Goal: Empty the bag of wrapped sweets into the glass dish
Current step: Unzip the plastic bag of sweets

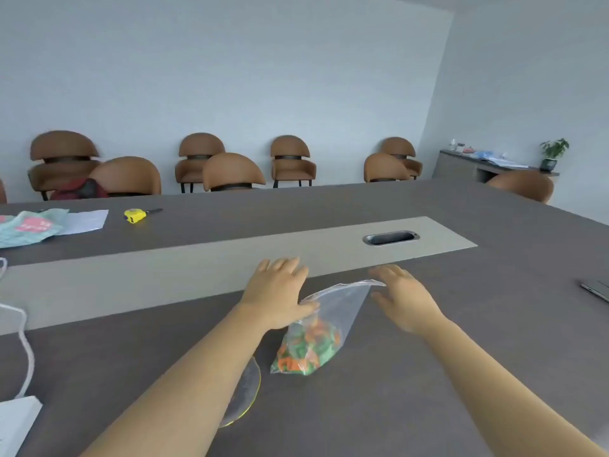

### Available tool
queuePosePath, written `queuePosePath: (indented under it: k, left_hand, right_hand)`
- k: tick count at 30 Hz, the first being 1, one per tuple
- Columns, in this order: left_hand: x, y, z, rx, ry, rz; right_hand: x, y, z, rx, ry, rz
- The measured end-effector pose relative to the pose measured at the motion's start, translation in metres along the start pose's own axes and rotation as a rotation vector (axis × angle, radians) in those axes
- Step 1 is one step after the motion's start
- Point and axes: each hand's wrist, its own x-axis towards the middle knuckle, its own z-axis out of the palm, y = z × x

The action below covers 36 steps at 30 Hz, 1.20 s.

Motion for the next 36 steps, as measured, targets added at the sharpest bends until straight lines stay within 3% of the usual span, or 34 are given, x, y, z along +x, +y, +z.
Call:
queuePosePath:
  k: [6,11,18,25,29,36]
  left_hand:
    - [0.012,0.016,0.034,-0.025,-0.047,-0.04]
    - [0.017,0.012,0.043,-0.039,0.042,-0.131]
    - [0.031,-0.002,0.034,-0.125,0.123,-0.236]
    - [0.056,-0.014,0.022,-0.148,0.217,-0.212]
    - [0.06,-0.008,0.03,-0.317,0.283,-0.314]
    - [0.036,0.01,0.047,-0.849,0.392,-0.681]
  right_hand:
    - [0.022,0.011,0.032,-0.037,-0.055,-0.031]
    - [0.038,0.017,0.043,-0.005,0.012,-0.084]
    - [0.042,0.017,0.033,0.164,-0.018,-0.12]
    - [0.041,0.006,0.019,0.352,-0.067,-0.114]
    - [0.039,0.0,0.02,0.573,-0.151,-0.015]
    - [0.036,-0.011,0.034,0.88,-0.315,0.072]
